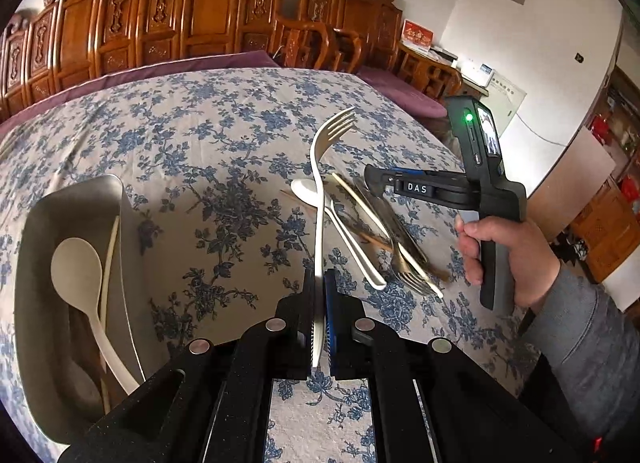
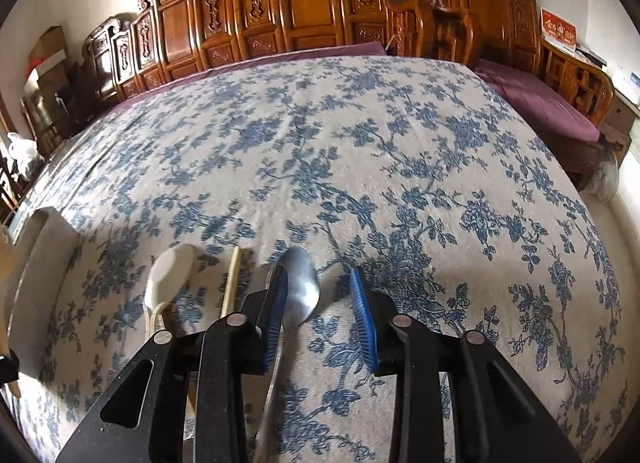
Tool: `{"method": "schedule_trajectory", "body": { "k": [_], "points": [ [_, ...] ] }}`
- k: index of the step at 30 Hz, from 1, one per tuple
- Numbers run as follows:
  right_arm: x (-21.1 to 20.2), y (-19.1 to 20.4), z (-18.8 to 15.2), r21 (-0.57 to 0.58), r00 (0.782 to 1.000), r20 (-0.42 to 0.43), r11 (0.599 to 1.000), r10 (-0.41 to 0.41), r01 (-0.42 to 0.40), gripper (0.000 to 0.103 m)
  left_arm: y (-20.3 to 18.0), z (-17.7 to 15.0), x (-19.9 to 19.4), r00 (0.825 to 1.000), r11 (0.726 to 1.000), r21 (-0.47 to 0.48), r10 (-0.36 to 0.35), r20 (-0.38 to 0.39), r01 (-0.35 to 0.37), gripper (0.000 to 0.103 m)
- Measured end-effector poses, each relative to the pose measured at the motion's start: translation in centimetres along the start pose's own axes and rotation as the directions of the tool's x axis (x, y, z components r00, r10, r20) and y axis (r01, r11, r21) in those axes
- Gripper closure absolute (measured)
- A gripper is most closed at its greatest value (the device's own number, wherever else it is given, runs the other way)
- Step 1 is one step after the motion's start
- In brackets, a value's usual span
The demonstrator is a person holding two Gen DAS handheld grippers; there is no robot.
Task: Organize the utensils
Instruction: 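Grasp a metal knife with the left tool while the right grasps a metal spoon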
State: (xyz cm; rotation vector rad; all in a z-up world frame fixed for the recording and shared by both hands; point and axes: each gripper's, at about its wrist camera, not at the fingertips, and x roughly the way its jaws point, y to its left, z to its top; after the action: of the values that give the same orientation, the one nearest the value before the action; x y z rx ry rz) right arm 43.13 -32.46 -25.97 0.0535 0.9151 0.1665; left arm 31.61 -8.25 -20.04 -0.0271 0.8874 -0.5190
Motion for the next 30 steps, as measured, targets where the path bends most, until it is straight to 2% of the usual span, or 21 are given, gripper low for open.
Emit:
{"method": "schedule_trajectory", "body": {
  "k": [10,12,18,21,24,27,30],
  "points": [
    [0.8,1.2,0.1,-0.049,1.0,-0.017,0.999,0.001,-0.002,0.068,0.0,-0.2,0.2,1.0,1.0,-0.013,0.013,-0.009,-0.014,0.099],
    [0.8,1.4,0.0,-0.048,1.0,-0.024,0.999,0.018,-0.019,0.076,-0.1,-0.1,0.3,1.0,1.0,-0.012,0.016,-0.009,-0.016,0.099],
    [0.7,1.6,-0.1,-0.069,1.0,-0.026,0.998,0.0,-0.002,0.077,-0.2,-0.1,0.3,1.0,1.0,-0.009,0.021,-0.007,-0.021,0.099],
    [0.0,1.4,0.1,-0.061,1.0,0.005,0.998,-0.008,0.008,0.077,0.0,-0.1,0.4,1.0,1.0,-0.014,0.023,-0.01,-0.023,0.099],
    [-1.0,1.5,0.4,-0.063,0.999,0.04,0.998,0.019,-0.016,0.077,0.1,0.0,0.4,1.0,1.0,-0.016,0.022,-0.01,-0.023,0.099],
    [-1.2,2.8,0.4,-0.119,0.998,0.045,0.992,0.048,-0.042,0.077,0.1,-0.1,0.5,1.0,1.0,-0.014,0.023,-0.011,-0.023,0.099],
    [-0.5,3.7,0.1,-0.17,1.0,0.021,0.985,0.023,-0.019,0.077,0.2,-0.1,0.6,1.0,1.0,-0.016,0.024,-0.016,-0.024,0.099]
  ]
}}
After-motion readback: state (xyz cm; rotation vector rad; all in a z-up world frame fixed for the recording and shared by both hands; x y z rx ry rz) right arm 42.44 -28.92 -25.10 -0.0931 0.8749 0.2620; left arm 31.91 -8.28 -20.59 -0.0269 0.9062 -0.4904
